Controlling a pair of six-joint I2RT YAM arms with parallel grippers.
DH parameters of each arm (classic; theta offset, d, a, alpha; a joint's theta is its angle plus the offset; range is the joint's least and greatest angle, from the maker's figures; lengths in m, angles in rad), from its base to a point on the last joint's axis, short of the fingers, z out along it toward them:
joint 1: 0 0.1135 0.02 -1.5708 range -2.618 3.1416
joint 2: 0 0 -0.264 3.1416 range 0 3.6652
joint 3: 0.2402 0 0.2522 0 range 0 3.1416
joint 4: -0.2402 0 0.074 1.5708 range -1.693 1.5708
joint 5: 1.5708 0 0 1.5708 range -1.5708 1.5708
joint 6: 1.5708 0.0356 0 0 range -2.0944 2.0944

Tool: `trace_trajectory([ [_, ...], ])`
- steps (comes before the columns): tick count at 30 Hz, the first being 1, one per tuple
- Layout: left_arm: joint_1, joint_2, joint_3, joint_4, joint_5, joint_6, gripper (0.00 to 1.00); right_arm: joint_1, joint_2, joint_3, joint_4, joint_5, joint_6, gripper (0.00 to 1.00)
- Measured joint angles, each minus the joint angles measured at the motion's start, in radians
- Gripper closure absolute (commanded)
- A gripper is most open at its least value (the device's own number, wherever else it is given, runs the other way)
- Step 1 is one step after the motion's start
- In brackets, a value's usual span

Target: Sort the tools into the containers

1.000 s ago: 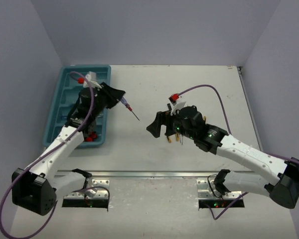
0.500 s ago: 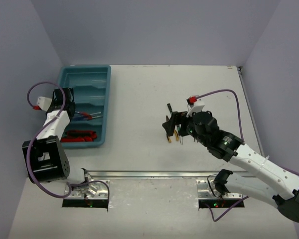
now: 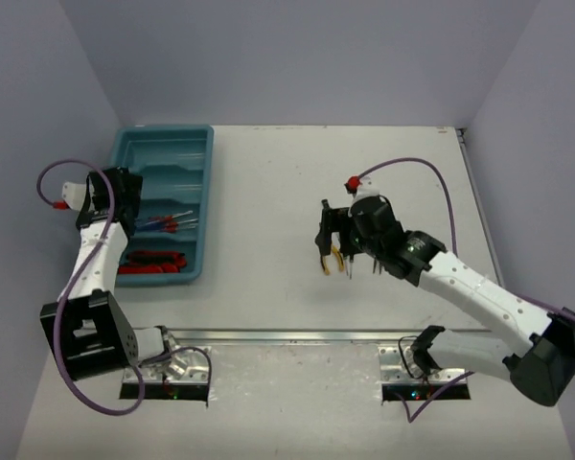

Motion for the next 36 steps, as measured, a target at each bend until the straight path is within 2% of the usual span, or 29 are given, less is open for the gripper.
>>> trace_trajectory([
  [5, 0.000, -0.230, 0.007, 0.052, 0.203, 0.110, 0.00, -0.088, 0.179, 0.048, -0.059, -0.017, -0.018, 0.44],
  [8, 0.000, -0.352, -0.008, 0.089, 0.363, 0.212, 0.00, -0.129, 0.261, 0.049, -0.090, -0.016, -0.034, 0.53],
  [11, -0.001, -0.442, -0.097, 0.119, 0.489, 0.307, 0.00, -0.164, 0.326, 0.057, -0.110, -0.004, -0.040, 0.59],
  [15, -0.021, -0.487, -0.226, 0.084, 0.582, 0.438, 0.00, -0.192, 0.409, 0.095, -0.138, 0.003, -0.048, 0.60],
  [20, -0.084, -0.474, -0.274, -0.043, 0.611, 0.535, 0.00, -0.200, 0.469, 0.135, -0.138, -0.025, -0.056, 0.60],
  [25, -0.178, -0.527, -0.274, -0.057, 0.616, 0.575, 0.00, -0.199, 0.561, 0.189, -0.144, -0.073, -0.088, 0.61],
  [32, -0.186, -0.506, -0.274, -0.058, 0.644, 0.599, 0.00, -0.169, 0.650, 0.256, -0.169, -0.093, -0.142, 0.61],
  [36, -0.186, -0.500, -0.274, -0.060, 0.656, 0.602, 0.00, -0.155, 0.693, 0.277, -0.169, -0.092, -0.162, 0.65],
])
